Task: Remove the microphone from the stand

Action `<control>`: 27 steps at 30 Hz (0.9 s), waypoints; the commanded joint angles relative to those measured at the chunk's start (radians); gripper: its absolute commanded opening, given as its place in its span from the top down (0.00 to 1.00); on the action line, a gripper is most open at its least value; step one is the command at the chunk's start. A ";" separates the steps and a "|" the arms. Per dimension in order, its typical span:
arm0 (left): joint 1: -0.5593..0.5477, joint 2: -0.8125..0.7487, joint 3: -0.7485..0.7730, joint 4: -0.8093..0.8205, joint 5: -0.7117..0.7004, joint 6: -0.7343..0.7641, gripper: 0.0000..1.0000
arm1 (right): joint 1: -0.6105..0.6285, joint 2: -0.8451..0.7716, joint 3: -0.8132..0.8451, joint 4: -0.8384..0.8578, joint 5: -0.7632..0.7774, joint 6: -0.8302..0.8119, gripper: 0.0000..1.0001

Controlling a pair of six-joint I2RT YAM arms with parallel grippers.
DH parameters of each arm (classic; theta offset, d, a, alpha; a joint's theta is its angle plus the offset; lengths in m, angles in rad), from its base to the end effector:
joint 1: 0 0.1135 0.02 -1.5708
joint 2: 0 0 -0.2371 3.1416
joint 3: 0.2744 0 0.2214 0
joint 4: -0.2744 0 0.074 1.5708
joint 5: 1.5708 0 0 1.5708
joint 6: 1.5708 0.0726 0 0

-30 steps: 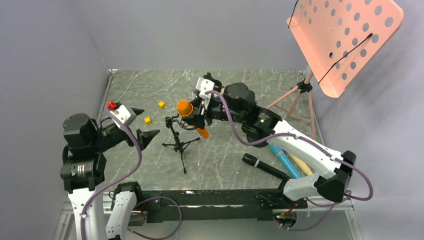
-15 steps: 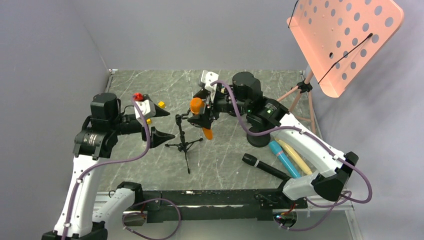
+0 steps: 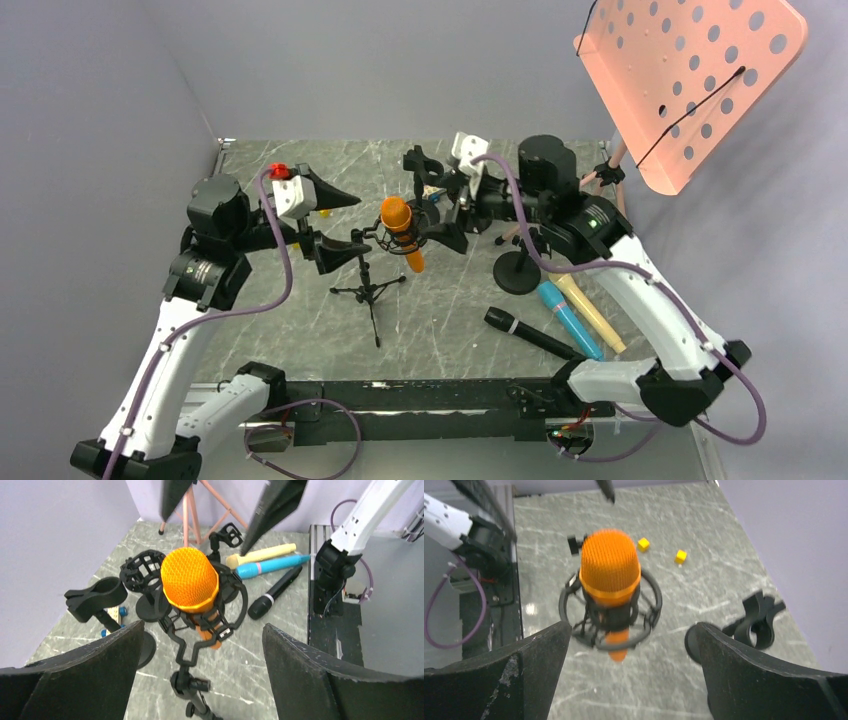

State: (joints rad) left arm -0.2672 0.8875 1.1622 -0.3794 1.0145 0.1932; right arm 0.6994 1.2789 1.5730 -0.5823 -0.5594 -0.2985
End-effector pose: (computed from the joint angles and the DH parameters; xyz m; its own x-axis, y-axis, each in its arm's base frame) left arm 0.1485 -0.1046 0.4012 0.0843 0.0821 -0.9931 0.9556 0.2757 0.1039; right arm 0.1805 0.2022 0.4212 0.0671 -0.2693 -0.9607 -0.9576 0.2531 -0.1378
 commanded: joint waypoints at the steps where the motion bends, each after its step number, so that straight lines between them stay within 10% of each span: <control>1: -0.038 0.042 -0.022 0.273 -0.058 -0.184 0.09 | -0.029 -0.120 -0.113 -0.075 -0.021 -0.074 0.00; 27: -0.179 0.201 -0.021 0.362 -0.102 -0.122 0.20 | -0.025 0.057 -0.064 0.108 -0.186 0.027 0.00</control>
State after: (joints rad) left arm -0.4416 1.0878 1.1439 -0.1036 0.9245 0.0597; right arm 0.6697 1.3239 1.5249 -0.5446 -0.7013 -0.2890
